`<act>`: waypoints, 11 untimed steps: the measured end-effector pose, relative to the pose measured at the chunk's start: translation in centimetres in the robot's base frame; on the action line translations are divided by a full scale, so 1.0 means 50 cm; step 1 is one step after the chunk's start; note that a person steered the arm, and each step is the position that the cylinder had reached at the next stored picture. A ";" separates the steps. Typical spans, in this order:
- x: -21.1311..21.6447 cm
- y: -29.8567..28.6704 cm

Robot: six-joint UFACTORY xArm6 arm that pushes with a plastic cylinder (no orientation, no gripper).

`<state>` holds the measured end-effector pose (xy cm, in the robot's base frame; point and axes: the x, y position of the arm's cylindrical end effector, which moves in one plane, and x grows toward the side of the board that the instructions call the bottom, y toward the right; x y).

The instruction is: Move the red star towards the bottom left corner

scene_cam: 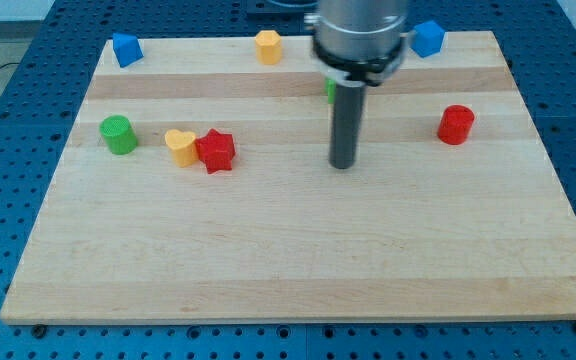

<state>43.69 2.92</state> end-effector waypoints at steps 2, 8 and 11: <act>-0.086 -0.111; 0.074 -0.253; 0.199 -0.366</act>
